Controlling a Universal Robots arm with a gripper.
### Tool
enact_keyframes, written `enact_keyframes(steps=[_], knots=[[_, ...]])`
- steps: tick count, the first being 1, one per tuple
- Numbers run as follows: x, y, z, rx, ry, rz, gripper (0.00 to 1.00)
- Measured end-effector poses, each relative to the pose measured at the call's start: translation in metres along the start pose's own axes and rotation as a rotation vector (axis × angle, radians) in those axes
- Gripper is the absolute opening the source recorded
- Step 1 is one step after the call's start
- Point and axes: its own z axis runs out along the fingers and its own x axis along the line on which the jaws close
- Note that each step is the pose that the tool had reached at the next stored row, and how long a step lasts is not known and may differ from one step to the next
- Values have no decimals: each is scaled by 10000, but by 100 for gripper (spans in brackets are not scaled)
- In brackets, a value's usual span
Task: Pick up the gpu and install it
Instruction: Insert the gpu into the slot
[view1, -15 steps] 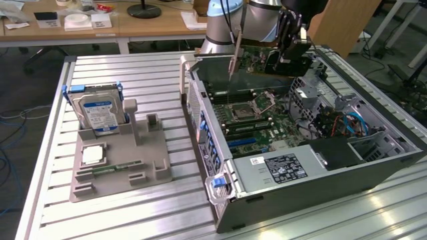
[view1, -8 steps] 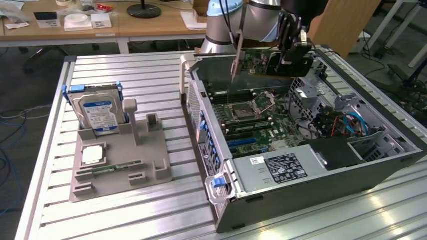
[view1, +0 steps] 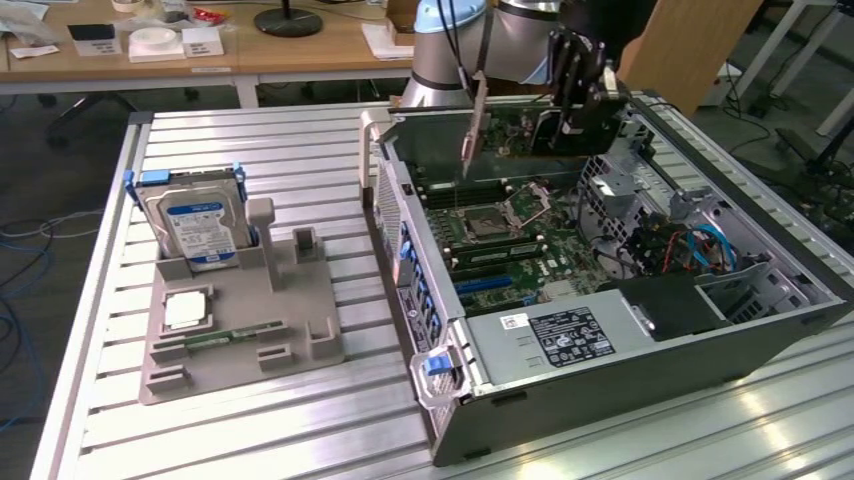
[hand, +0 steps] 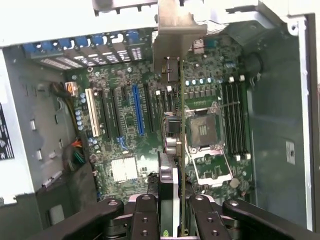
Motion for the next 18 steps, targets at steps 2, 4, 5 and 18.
enact_keyframes(steps=[2,4,5,18], knots=[[7,-1,26,-14,-8,-188,28],[21,-1,50,-22,-8,-233,28],[23,0,59,-23,-9,-233,28],[96,-6,122,-100,-28,-829,28]])
